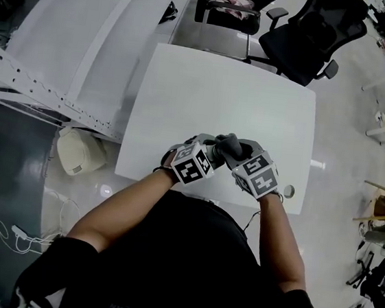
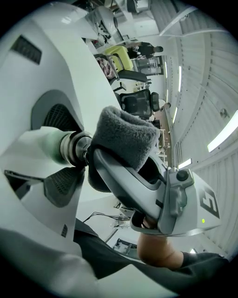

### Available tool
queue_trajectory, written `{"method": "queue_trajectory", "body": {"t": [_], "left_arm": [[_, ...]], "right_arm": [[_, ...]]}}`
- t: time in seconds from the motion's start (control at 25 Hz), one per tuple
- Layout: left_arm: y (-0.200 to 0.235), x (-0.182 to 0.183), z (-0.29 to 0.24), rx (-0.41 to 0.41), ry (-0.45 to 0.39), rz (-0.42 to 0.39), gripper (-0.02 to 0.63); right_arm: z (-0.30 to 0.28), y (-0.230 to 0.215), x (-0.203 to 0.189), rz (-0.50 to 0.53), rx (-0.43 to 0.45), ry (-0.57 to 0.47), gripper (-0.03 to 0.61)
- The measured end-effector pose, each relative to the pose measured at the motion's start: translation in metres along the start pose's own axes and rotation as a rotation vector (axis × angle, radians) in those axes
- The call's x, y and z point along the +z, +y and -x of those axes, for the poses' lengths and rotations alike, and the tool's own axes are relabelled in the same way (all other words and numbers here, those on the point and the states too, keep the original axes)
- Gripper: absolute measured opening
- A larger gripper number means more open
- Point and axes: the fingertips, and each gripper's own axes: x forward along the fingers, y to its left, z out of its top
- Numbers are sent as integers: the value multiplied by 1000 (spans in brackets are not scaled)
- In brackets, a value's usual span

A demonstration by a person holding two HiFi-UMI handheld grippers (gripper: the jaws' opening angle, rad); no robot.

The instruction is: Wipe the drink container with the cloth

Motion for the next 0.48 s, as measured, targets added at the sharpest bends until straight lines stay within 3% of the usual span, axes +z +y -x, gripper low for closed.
{"method": "queue_trajectory", "body": {"t": [0.48], "left_arm": [[1, 0, 0, 3, 4, 2, 249]], "right_arm": [[14, -9, -28, -81, -35, -22, 112]]}}
